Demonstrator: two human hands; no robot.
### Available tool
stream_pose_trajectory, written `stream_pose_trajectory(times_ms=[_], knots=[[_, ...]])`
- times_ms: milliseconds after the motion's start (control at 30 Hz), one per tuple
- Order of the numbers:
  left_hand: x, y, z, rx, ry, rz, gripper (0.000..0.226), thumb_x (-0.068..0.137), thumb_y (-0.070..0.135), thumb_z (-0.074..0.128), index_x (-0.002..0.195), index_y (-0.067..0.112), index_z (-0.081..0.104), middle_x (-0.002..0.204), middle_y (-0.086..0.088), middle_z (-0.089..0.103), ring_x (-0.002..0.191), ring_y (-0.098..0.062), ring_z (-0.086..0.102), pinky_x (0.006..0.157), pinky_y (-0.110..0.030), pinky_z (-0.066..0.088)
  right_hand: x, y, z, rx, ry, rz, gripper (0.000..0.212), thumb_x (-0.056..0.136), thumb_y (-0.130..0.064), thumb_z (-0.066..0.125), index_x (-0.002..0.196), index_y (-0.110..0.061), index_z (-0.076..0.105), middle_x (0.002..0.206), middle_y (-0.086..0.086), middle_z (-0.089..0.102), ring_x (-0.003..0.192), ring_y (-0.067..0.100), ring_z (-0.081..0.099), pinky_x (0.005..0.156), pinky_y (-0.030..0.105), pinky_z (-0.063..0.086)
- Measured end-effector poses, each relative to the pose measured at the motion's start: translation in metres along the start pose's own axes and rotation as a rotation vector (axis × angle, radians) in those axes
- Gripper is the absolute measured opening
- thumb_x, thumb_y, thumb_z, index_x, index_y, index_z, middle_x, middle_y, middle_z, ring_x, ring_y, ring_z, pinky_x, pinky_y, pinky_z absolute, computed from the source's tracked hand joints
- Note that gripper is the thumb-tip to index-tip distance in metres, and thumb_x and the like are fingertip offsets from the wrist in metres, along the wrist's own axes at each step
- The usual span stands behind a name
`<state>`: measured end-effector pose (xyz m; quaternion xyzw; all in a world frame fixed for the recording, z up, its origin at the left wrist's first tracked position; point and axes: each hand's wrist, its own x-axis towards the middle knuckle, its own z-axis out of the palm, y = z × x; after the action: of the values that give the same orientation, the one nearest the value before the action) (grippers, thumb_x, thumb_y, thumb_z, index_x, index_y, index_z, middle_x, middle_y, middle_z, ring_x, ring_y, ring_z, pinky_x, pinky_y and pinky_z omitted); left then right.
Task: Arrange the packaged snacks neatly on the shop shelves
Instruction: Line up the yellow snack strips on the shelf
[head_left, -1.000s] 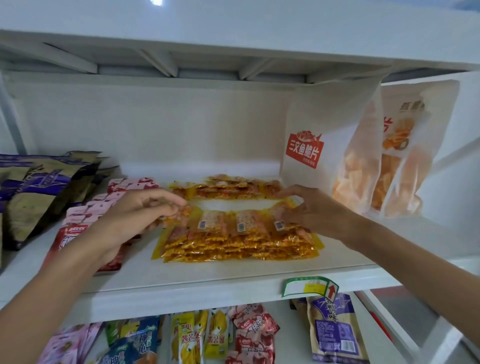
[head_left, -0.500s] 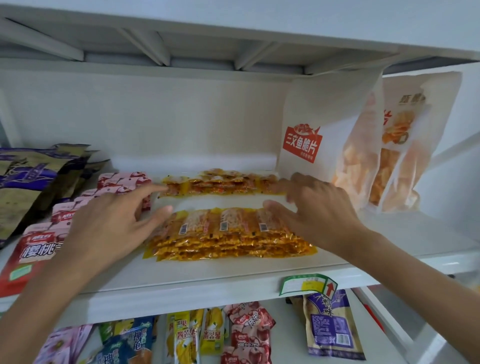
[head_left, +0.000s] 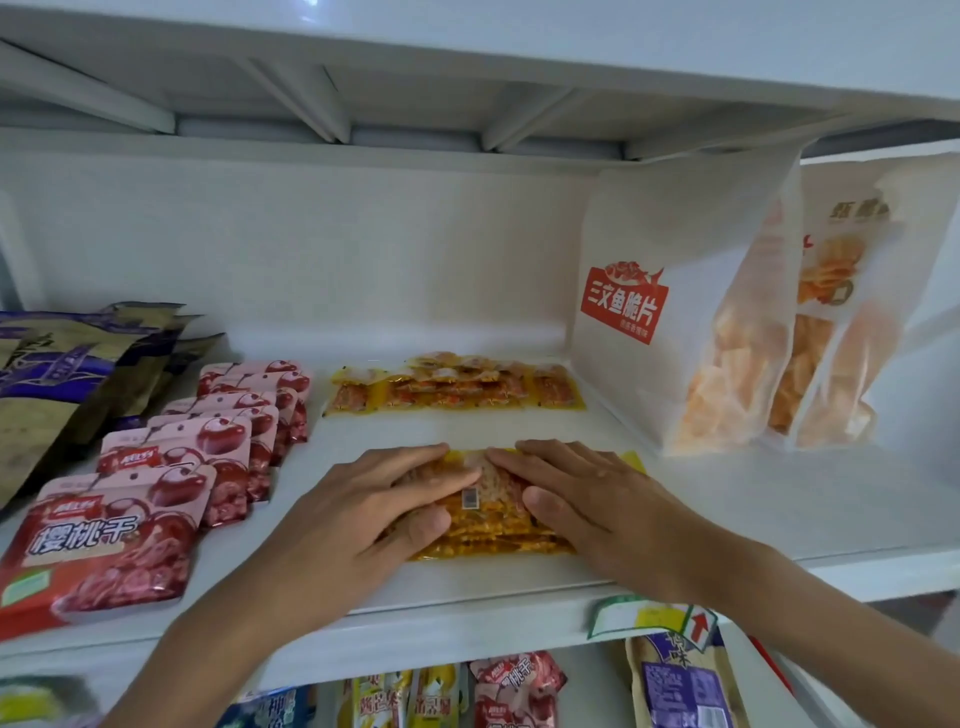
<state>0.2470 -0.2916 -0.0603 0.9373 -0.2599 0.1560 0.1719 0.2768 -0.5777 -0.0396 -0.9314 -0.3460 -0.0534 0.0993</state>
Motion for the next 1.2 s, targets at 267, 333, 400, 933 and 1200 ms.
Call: stream_pose_trajectory(times_ms=[267, 333, 400, 933, 1200], knots=[[0.000, -0.003, 0.004, 0.035, 0.061, 0.038, 0.041, 0.103, 0.075, 0.019, 0.144, 0.079, 0.021, 0.161, 0.042, 0.018, 0.150, 0.013, 0.015, 0.120, -0.035, 0.032, 0.116, 0.034, -0.065, 0.138, -0.071, 0.082, 0.055, 0.111, -0.054, 0.033, 0.162, -0.032, 0.035, 0.168, -0.010, 0.033, 0.154, 0.014, 0.030, 0.124, 0.028, 0.020], [0.000, -0.001, 0.004, 0.044, 0.060, 0.040, 0.041, 0.102, 0.076, 0.018, 0.143, 0.079, 0.020, 0.162, 0.041, 0.017, 0.150, 0.013, 0.014, 0.120, -0.033, 0.031, 0.167, 0.049, -0.055, -0.072, -0.108, 0.128, 0.054, 0.113, -0.041, 0.035, 0.163, -0.021, 0.030, 0.170, 0.001, 0.030, 0.154, 0.021, 0.032, 0.123, 0.033, 0.024], [0.000, -0.001, 0.004, 0.058, 0.050, 0.042, 0.043, 0.101, 0.077, 0.013, 0.144, 0.079, 0.018, 0.163, 0.040, 0.015, 0.150, 0.013, 0.012, 0.121, -0.031, 0.028, 0.208, 0.065, -0.041, -0.154, -0.138, 0.187, 0.054, 0.114, -0.035, 0.036, 0.164, -0.017, 0.028, 0.170, 0.006, 0.030, 0.153, 0.026, 0.034, 0.123, 0.038, 0.028], [-0.002, -0.002, -0.001, 0.059, 0.027, 0.008, 0.052, 0.098, 0.080, 0.007, 0.148, 0.075, 0.019, 0.166, 0.039, 0.002, 0.152, 0.013, -0.008, 0.118, -0.015, 0.002, 0.261, 0.095, -0.042, -0.338, 0.245, 0.295, 0.026, 0.096, -0.043, 0.059, 0.100, -0.024, 0.075, 0.099, 0.005, 0.067, 0.093, 0.026, 0.065, 0.075, 0.035, 0.052], [-0.012, 0.011, -0.012, -0.023, 0.447, -0.018, 0.049, 0.103, 0.064, 0.044, 0.151, 0.053, 0.044, 0.166, 0.028, 0.026, 0.155, -0.002, 0.023, 0.122, -0.052, 0.031, 0.197, 0.036, -0.096, -0.136, 0.284, 0.097, 0.025, 0.097, -0.033, 0.056, 0.107, -0.026, 0.077, 0.097, -0.004, 0.075, 0.091, 0.018, 0.066, 0.083, 0.039, 0.058]])
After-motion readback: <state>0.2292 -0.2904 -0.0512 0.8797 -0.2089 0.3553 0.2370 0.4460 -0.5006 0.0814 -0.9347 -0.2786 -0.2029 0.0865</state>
